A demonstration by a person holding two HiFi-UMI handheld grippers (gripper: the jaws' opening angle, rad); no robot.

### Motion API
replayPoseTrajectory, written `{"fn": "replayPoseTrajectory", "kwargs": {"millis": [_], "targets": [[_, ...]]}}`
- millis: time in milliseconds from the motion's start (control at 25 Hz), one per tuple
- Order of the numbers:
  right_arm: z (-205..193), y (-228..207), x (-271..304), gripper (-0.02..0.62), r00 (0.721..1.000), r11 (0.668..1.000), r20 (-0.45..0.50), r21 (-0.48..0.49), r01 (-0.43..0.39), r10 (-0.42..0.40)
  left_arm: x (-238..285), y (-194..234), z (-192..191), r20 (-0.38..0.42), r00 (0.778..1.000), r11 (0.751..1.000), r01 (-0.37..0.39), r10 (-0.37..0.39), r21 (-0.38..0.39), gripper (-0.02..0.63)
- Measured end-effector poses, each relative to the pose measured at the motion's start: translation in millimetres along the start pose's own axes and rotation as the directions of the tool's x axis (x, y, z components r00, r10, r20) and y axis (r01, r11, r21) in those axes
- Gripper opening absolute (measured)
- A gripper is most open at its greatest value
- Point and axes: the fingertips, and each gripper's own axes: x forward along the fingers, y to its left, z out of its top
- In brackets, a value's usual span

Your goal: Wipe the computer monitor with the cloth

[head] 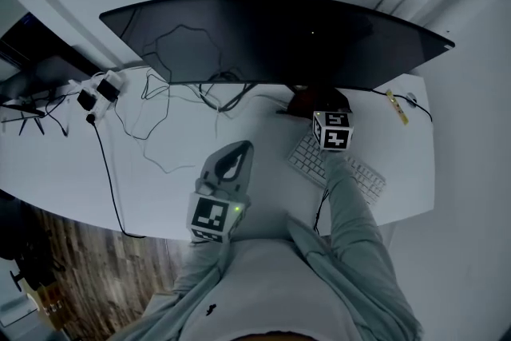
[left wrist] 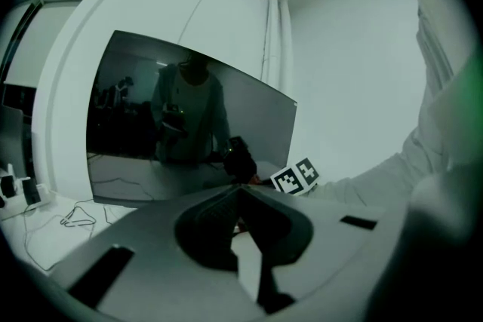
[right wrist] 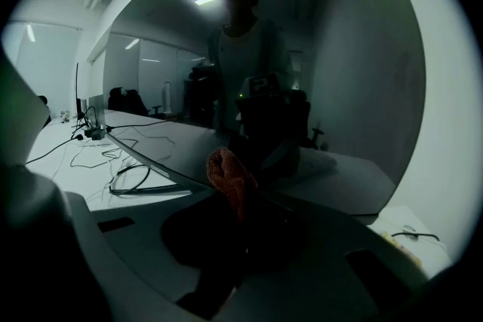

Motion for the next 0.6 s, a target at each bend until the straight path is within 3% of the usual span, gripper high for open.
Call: {"fn": "replayPoseTrajectory", "kwargs": {"millis": [600], "targets": [[-45.2,-155.7,-30.3,0.035,0.982,0.977,-0.049,0.111,0.185,-0.18,46.6,-58.9,2.7,-0.028,0.999,0.999,0.028,-0.027,0.03,0.02]]}}
